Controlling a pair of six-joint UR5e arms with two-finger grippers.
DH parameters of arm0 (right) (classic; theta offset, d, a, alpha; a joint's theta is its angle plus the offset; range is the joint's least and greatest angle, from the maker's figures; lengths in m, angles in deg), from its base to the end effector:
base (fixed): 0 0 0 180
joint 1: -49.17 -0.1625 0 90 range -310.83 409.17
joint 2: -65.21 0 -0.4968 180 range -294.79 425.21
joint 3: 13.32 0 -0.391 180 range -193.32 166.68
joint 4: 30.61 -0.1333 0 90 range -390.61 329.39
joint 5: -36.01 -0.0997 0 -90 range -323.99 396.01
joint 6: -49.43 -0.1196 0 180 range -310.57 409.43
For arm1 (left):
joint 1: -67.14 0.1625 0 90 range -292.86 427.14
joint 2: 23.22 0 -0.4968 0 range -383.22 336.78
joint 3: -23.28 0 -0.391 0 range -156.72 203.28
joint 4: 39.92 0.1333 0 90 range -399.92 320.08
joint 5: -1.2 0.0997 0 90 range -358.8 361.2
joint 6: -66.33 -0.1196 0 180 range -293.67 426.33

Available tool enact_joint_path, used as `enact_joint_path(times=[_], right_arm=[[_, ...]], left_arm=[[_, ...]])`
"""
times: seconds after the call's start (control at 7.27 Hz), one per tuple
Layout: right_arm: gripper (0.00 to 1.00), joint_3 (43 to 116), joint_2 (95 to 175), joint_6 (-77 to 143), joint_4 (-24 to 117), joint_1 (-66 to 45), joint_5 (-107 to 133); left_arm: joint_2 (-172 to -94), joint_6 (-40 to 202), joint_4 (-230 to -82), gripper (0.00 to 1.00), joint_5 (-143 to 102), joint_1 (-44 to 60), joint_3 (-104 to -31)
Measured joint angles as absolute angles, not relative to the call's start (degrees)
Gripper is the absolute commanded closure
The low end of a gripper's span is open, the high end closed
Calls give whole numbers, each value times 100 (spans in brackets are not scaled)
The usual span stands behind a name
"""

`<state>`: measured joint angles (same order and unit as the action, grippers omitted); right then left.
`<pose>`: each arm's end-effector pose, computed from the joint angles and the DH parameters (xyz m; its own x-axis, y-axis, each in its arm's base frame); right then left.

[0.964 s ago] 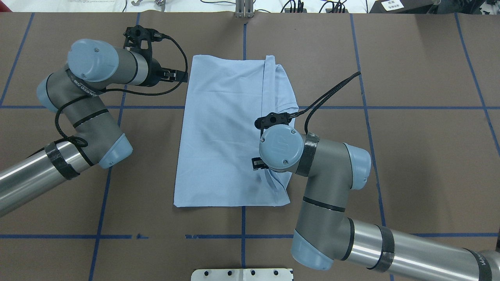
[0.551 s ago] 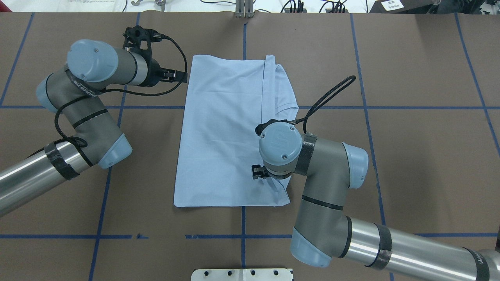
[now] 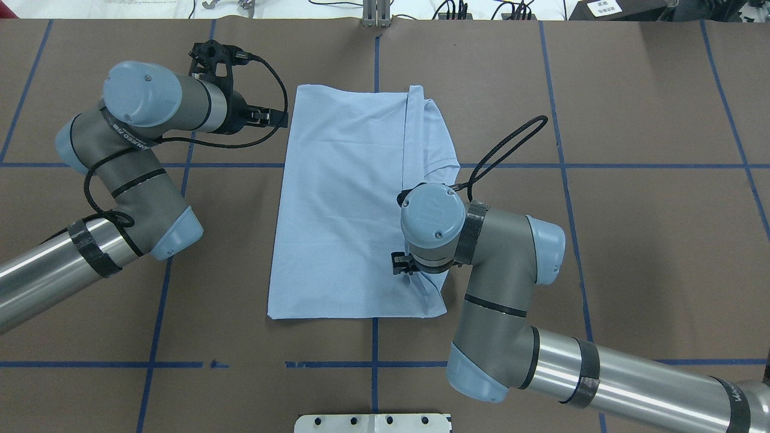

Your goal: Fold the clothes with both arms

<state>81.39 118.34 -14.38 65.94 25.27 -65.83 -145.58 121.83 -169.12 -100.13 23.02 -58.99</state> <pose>-0.6319 -0.3990 0.3391 0.7993 -0.1183 0.5892 0.0712 0.9922 0.1026 0.4767 -0.6153 0.3814 0.5759 0.2152 -0.7887 0.2789 0.8552 0.4369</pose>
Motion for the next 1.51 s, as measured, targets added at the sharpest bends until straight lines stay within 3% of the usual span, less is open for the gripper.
enact_joint_path(times=[0.96,1.51], right_arm=[[0,8090,11912,-1435,6605,2463,-6590],[0,8417,12480,-1348,6592,2136,-6866]], left_arm=[[-14580,12193,-17002,0,-10014,2326,-5890],[-14605,12411,-17009,0,-10014,2482,-5903]])
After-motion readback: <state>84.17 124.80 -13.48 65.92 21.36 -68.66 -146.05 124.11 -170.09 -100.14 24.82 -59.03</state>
